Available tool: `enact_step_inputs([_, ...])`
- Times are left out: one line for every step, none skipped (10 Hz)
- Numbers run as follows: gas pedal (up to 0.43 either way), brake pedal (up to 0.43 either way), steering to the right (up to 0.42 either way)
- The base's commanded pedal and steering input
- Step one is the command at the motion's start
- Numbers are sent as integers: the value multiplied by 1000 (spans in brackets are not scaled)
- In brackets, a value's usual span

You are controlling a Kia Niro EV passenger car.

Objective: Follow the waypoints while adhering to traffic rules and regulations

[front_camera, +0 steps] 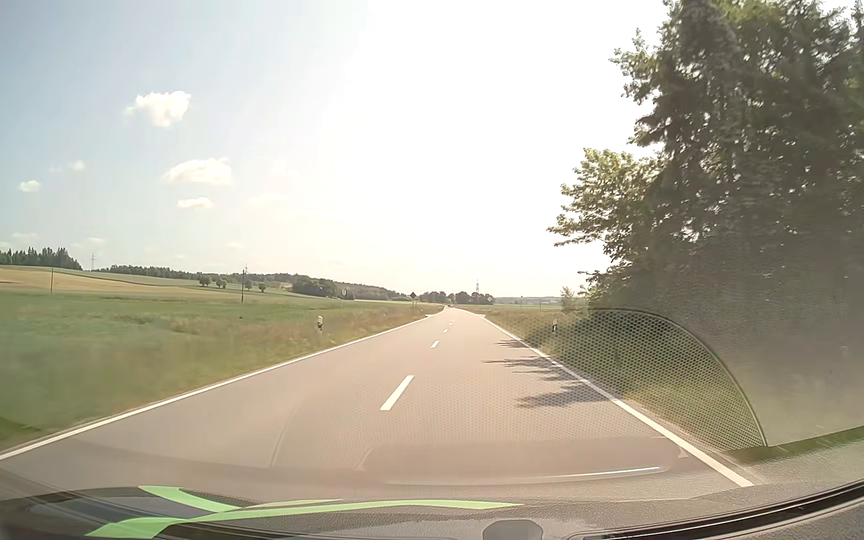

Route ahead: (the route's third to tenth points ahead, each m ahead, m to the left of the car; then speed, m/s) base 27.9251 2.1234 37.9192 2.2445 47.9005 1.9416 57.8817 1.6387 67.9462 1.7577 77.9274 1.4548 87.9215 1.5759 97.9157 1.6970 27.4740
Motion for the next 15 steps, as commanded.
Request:
enact_step_inputs([0, 0, 0])
enact_step_inputs([0, 0, 0])
enact_step_inputs([0, 0, 0])
enact_step_inputs([0, 0, -1])
enact_step_inputs([0, 0, -2])
enact_step_inputs([0, 0, -2])
enact_step_inputs([28, 0, -2])
enact_step_inputs([47, 0, -2])
enact_step_inputs([59, 0, -2])
enact_step_inputs([59, 0, -2])
enact_step_inputs([67, 0, -2])
enact_step_inputs([87, 0, -2])
enact_step_inputs([98, 0, -2])
enact_step_inputs([130, 0, -2])
enact_step_inputs([150, 0, -2])
